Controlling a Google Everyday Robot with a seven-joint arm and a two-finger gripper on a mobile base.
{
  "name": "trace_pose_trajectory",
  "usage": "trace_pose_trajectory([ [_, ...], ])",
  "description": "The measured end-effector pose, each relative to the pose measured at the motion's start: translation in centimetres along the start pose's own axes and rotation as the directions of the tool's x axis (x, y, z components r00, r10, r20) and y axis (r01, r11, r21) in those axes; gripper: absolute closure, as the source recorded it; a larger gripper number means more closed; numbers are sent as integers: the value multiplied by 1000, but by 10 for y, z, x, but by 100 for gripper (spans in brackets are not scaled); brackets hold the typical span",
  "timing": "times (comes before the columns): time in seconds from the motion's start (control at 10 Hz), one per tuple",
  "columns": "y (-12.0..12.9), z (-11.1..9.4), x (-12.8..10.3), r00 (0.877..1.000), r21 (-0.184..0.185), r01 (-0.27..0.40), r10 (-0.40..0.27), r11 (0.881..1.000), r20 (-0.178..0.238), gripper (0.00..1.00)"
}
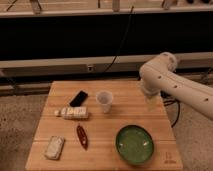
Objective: Place the ceramic cup in the ceramic bowl
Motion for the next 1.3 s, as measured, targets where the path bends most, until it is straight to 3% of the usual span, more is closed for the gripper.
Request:
trace_pose_trajectory([
  [0.4, -10, 1, -4, 997, 22, 79, -78, 997, -14, 20],
  [0.7, -24, 4, -37, 984, 34, 179, -178, 983, -15, 20],
  [1.3, -26, 13, -58, 957, 42, 289, -288, 957, -10, 20],
])
